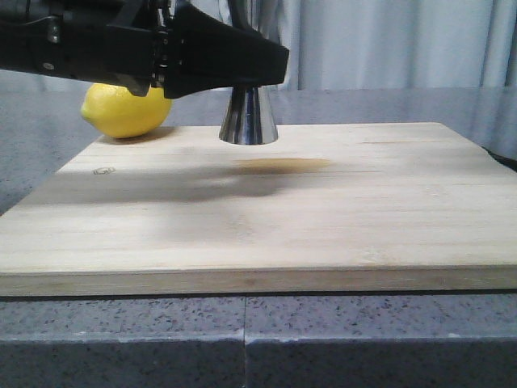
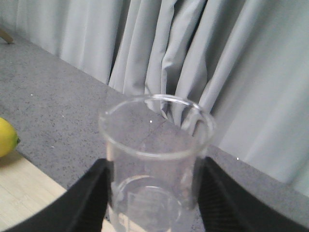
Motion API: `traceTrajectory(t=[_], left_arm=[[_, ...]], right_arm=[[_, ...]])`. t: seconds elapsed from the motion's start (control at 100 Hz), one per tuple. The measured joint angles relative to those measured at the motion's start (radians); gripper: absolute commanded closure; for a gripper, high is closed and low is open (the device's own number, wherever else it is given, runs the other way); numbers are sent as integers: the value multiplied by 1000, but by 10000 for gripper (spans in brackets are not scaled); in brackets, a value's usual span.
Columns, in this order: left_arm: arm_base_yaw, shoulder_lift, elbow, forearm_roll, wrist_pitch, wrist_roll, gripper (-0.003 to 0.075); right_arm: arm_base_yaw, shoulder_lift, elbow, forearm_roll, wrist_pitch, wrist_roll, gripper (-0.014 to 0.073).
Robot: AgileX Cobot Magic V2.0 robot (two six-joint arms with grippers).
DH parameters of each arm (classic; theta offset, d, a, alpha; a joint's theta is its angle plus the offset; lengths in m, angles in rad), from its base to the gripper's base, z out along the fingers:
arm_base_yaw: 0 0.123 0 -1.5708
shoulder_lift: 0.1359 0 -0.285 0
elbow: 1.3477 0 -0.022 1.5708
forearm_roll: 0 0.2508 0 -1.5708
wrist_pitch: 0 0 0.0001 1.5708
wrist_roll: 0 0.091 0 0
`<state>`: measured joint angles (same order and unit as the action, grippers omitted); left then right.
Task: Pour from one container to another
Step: 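Tilt the beaker upright and lower it with the right gripper, then lower the glass beaker onto the board's far corner with the right gripper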
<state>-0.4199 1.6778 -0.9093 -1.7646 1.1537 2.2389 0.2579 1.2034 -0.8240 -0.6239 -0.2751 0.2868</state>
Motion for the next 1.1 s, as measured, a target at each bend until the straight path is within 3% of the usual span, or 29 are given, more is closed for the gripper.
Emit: traceTrajectory(t=[0.39,1.1], left_arm=[[0,0,0,0,0,0,739],[0,0,0,0,0,0,739]], right_arm=[[-131,63,134,81,-183,2,357],[-135,243,232,85,-387,2,357]])
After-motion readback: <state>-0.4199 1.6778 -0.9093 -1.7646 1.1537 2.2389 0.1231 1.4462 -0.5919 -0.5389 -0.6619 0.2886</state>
